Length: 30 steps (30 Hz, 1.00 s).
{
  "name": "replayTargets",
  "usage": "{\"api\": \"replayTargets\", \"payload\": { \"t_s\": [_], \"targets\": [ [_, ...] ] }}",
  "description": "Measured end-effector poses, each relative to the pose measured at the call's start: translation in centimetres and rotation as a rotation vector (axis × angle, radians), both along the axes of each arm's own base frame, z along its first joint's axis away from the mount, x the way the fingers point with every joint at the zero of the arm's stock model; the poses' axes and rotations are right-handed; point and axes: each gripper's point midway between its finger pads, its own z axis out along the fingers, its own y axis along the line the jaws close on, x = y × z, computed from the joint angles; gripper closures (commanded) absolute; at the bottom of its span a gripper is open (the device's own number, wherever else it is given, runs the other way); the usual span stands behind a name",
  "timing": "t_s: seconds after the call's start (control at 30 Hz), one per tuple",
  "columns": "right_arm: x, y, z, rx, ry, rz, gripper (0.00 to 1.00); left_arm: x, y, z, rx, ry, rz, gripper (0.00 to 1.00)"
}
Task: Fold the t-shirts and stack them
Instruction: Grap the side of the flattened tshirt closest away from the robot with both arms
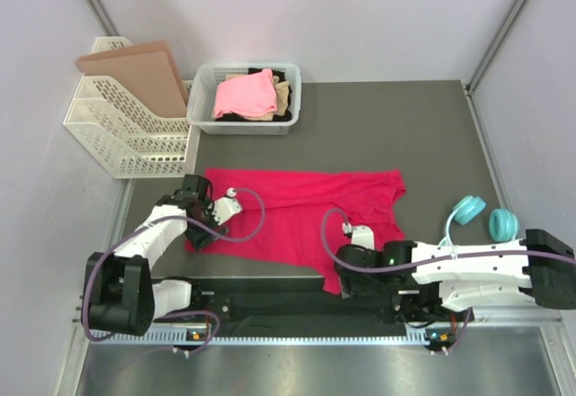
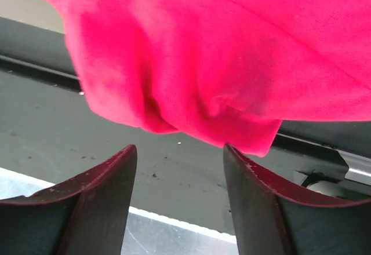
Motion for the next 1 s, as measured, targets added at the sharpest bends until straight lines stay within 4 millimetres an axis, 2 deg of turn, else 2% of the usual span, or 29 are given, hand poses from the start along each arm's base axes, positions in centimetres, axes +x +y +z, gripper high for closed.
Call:
{"api": "replayTargets", "payload": {
  "t_s": [0.03, 0.2, 0.3, 0.4, 0.43, 0.47, 0.6, 0.67, 0.83, 1.0],
  "targets": [
    [-0.1, -0.1, -0.2, -0.001, 0.004, -0.009, 0.44, 0.0, 0.1, -0.1, 0.003, 0.003, 0.004, 0.29],
    [-0.2, -0.4, -1.6, -0.032, 0.015, -0.032, 0.59, 0.0, 0.0, -0.3, 0.005, 0.028, 0.021, 0.49],
    [-0.1, -0.5, -2.3, -0.064, 0.014, -0.037, 0.71, -0.1, -0.1, -0.5, 0.004, 0.055, 0.038, 0.53],
    [0.0, -0.8, -2.4, -0.087, 0.008, -0.036, 0.87, -0.1, -0.2, -0.5, 0.002, 0.061, 0.048, 0.6],
    [0.1, -0.8, -2.4, -0.092, 0.005, -0.036, 0.97, -0.1, -0.2, -0.5, 0.002, 0.06, 0.05, 0.65],
    [0.2, -0.8, -2.4, -0.095, 0.001, -0.036, 1.0, 0.0, -0.2, -0.5, 0.001, 0.059, 0.052, 0.68],
    [0.6, -1.0, -2.2, -0.098, -0.024, -0.046, 1.0, 0.6, -0.2, -0.4, -0.001, 0.033, 0.055, 0.85],
    [0.8, -1.2, -1.8, -0.092, -0.038, -0.049, 1.0, 1.1, -0.3, -0.4, -0.003, 0.014, 0.054, 1.0],
    [1.3, -1.6, 0.3, -0.068, -0.071, -0.058, 1.0, 1.8, -0.3, -0.2, -0.008, -0.02, 0.051, 1.0],
    [1.7, -0.6, 3.4, -0.001, -0.101, -0.06, 1.0, 1.9, -0.4, 0.2, -0.013, -0.026, 0.051, 1.0]
  ]
}}
